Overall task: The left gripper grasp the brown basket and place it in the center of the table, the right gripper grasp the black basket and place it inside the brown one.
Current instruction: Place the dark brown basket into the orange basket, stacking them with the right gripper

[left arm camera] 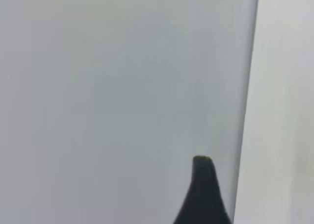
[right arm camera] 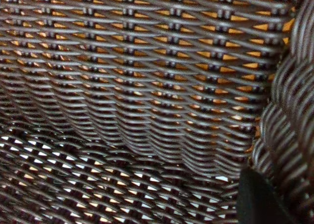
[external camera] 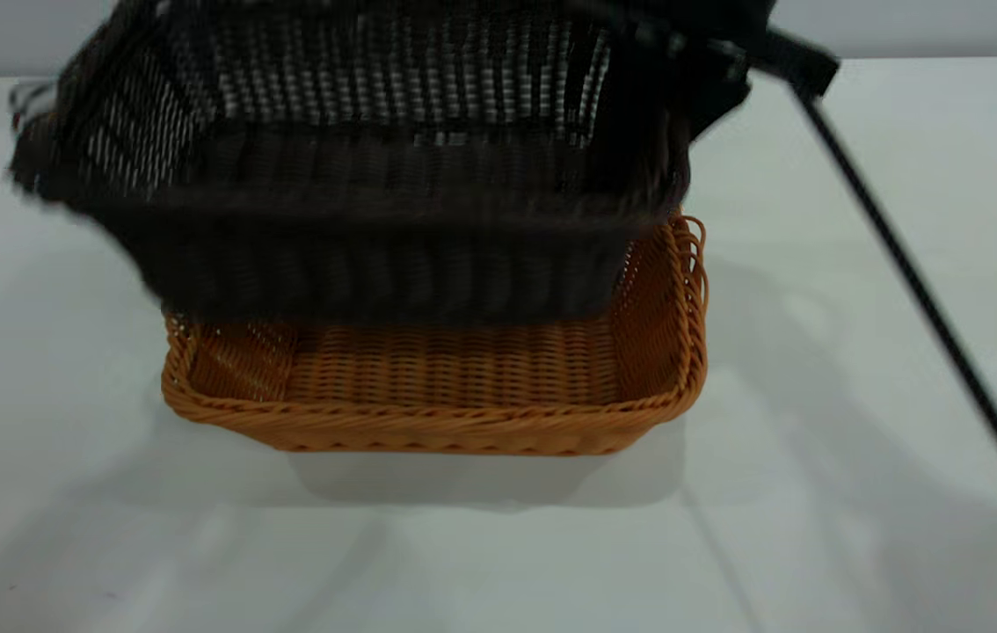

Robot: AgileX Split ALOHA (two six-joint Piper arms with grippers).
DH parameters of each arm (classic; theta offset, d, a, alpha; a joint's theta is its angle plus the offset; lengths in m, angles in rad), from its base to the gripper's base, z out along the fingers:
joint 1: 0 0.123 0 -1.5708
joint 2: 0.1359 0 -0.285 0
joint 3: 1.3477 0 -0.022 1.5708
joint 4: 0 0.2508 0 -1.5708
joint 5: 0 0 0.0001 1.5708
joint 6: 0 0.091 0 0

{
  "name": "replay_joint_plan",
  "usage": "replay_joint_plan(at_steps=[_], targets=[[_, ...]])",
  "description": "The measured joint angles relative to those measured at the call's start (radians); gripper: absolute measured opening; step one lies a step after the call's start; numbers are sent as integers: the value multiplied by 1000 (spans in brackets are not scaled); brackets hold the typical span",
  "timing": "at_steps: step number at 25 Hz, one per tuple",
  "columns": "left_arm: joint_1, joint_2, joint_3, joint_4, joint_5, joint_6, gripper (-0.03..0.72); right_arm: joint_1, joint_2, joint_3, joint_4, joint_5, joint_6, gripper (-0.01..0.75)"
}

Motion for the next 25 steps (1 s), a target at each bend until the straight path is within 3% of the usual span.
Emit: replay_joint_plan(at_steps=[9, 21, 25], targets=[[0, -1, 1, -1, 3, -48, 509, -6, 0, 99, -4, -165, -23, 92], [0, -1, 1, -1, 4, -51, 509, -33, 74, 86, -78, -200, -78, 94], [0, -1, 1, -2, 4, -51, 509, -46, 74, 72, -127, -160, -85, 155]])
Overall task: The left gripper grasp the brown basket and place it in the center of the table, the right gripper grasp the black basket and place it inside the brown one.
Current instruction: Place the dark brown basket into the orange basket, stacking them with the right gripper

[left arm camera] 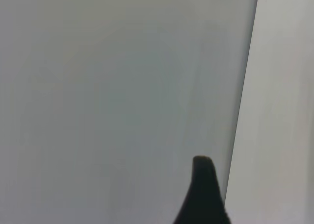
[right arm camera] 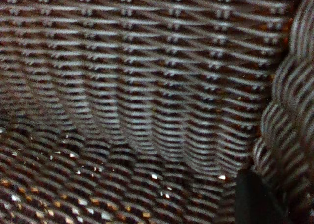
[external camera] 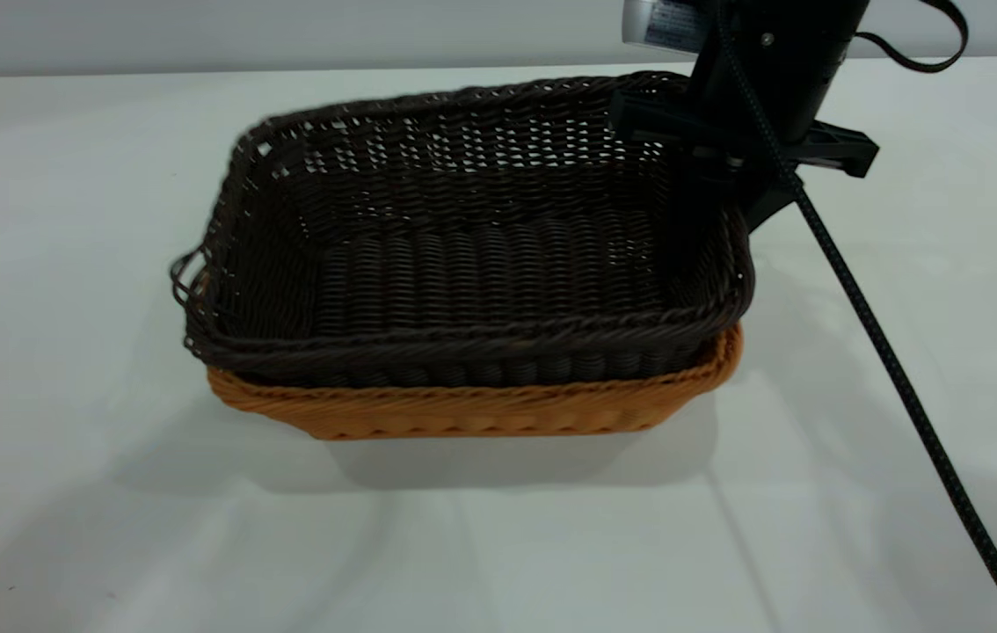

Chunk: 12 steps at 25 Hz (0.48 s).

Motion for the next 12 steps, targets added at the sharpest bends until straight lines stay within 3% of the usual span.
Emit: replay_joint_plan(at_steps=[8, 12], targets=[[0, -2, 0, 0, 0, -1, 509, 0, -67, -1, -43, 131, -95, 566], [0, -46, 0, 0, 6, -55, 509, 0, -192, -1, -177, 167, -76, 641]])
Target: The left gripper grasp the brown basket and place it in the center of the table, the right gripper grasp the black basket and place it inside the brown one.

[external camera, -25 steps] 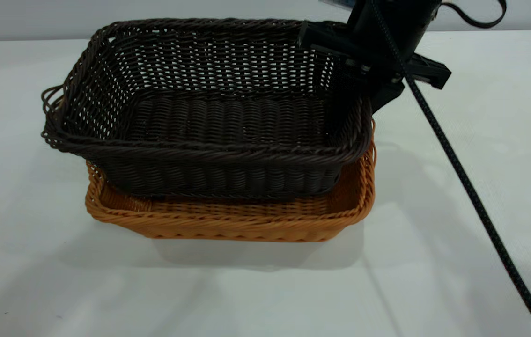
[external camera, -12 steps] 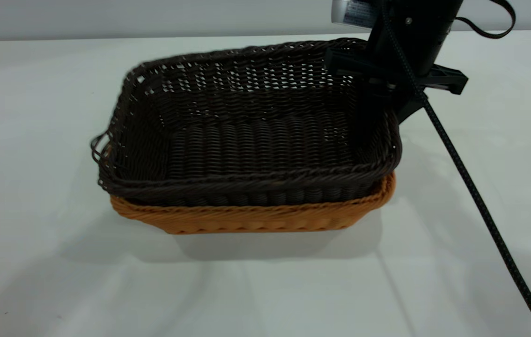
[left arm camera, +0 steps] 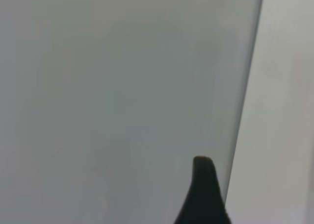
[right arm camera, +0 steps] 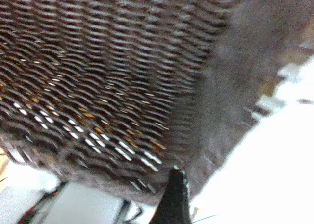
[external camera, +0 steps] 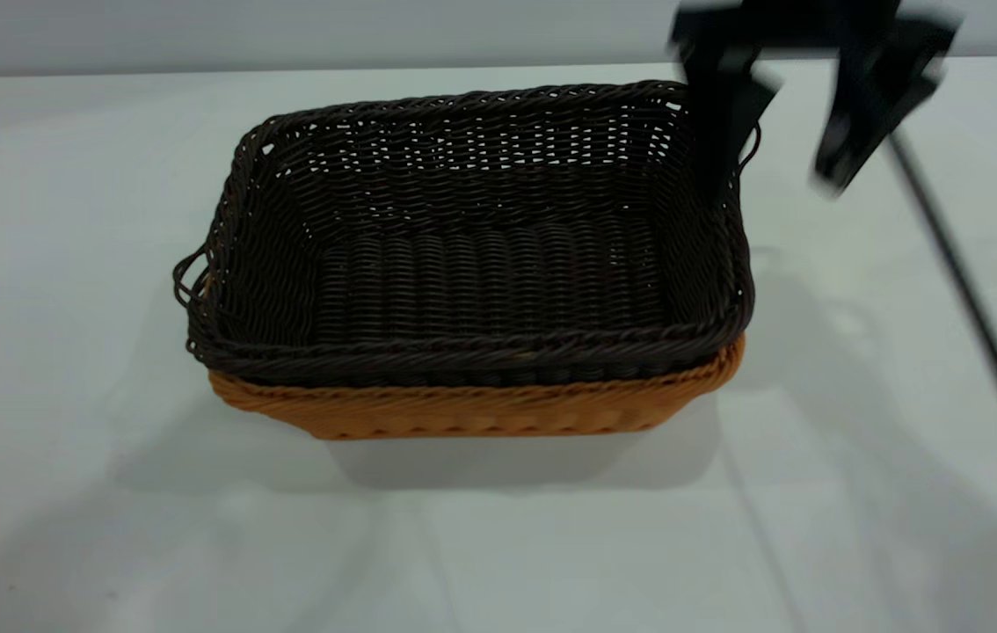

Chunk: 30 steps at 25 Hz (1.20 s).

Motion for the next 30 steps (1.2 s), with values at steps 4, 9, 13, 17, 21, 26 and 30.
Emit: replay_joint_plan(at_steps=[4, 9, 13, 17, 21, 26, 30], targets=[[0, -110, 0, 10, 78, -118, 509, -2, -196, 0, -89, 65, 24, 605], [0, -260, 0, 86, 329, -387, 509, -2, -501, 0, -97, 95, 65, 556], [0, -355, 0, 225, 582, -696, 509, -2, -738, 60, -92, 104, 83, 552], [0, -414, 24, 320, 722, -936, 509, -2, -988, 253, -94, 112, 75, 552], [0, -457, 132, 330, 722, -1037, 509, -2, -1258, 506, -109, 52, 66, 552], [0, -518, 333, 269, 722, -1087, 509, -2, -1568, 802, -131, -29, 81, 552], [0, -574, 509, 196, 722, -1114, 509, -2, -1736, 953, -162, -32, 104, 552]])
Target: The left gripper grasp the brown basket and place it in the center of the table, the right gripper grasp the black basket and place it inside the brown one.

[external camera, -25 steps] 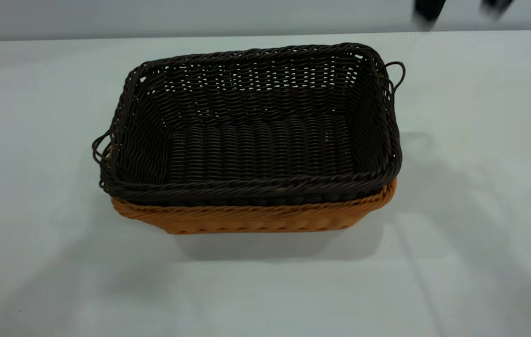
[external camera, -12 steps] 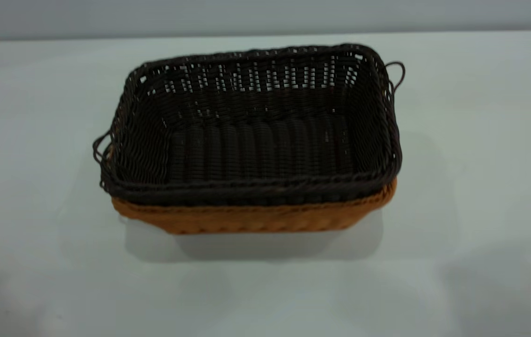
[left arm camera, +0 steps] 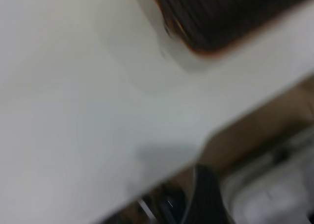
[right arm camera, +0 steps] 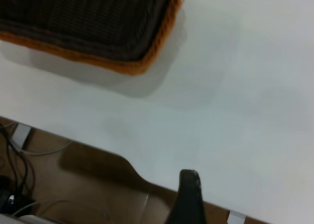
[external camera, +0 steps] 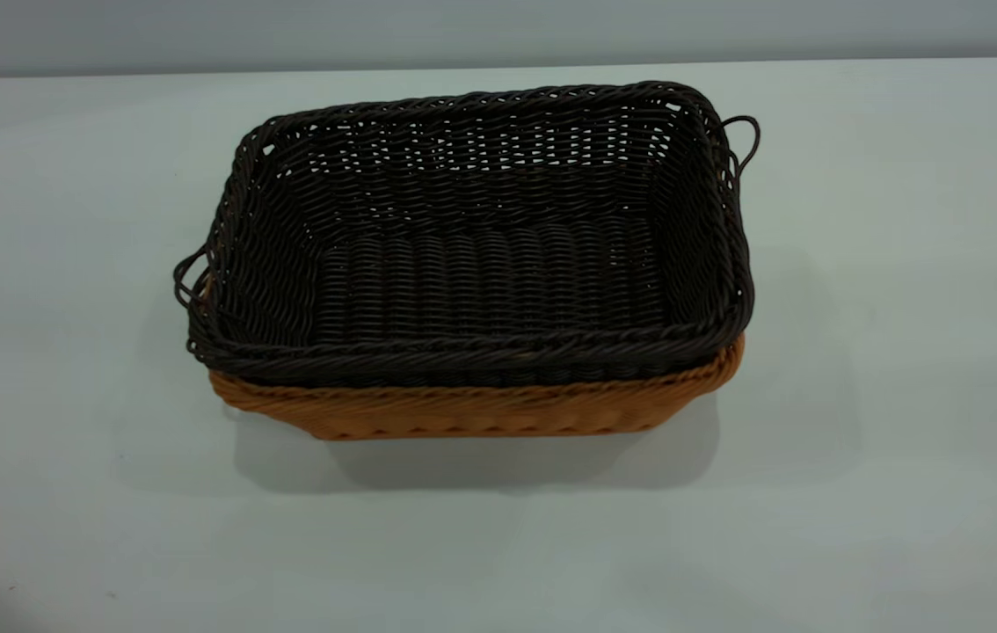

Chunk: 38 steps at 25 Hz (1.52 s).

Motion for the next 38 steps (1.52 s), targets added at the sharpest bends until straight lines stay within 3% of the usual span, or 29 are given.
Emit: replay_joint_plan(at_steps=[9, 21, 24, 30, 34, 38], targets=[[0, -206, 373, -24, -51, -5, 509, 0, -77, 23, -7, -4, 3, 552], [0, -502, 388, -24, -77, -8, 509, -1, -83, 23, -7, 0, 4, 551], [13, -563, 388, -25, -75, -8, 509, -54, -108, 23, -6, 1, 4, 551], [225, -602, 388, -27, -70, -8, 509, -275, -257, 23, -6, 1, 4, 542], [365, -660, 388, -27, -66, -8, 509, -333, -328, 23, -6, 29, 4, 540], [446, -750, 388, -26, -64, -8, 509, -335, -328, 23, -6, 32, 4, 540]])
